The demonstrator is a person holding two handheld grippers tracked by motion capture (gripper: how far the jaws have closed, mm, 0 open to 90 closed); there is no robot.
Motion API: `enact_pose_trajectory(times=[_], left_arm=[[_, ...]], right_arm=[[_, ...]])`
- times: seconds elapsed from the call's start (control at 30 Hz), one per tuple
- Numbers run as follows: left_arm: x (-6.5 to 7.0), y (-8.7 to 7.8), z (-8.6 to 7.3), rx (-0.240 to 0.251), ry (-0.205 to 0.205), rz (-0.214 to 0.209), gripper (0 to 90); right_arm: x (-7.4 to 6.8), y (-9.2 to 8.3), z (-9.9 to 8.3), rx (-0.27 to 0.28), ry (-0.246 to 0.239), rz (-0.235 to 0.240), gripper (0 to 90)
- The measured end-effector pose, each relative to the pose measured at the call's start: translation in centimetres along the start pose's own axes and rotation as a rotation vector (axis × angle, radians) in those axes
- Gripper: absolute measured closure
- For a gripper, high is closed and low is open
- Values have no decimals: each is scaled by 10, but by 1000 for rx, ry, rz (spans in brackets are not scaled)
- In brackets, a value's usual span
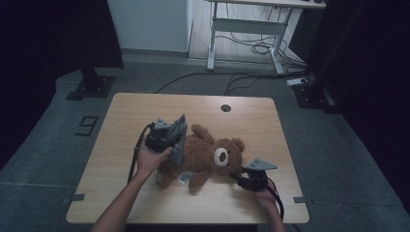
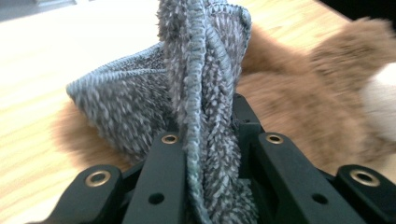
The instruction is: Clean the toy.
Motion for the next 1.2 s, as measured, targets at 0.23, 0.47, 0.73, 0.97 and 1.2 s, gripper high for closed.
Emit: enact_pose_trajectory(times=[0.23,0.47,0.73,0.97,1.2], left_arm=[[-26,-12,-15,-8,-43,44,789],[0,-28,8,45,11,5,788],[58,-9,39,60,74,-109,787],[84,31,30,-20,136,-101,780],[77,37,11,-22,86,-166,794]], right_arm=[[0,0,0,0,1,0,579],[0,0,0,-5,2,-3,580],[1,0,0,-5,-2,-7,578],[1,0,0,-6,-8,-10,574],[2,1,-1,-14,-15,-24,544]])
Point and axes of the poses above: each handheld gripper's, and its own axes: y roughly forward along the jaws, z roughly out of its top, x roughly to its right, the point moved 7 cm from there along y, roughly forward along the jaws, and after that the axes turned 2 degrees about -x, right-handed, at the moved point
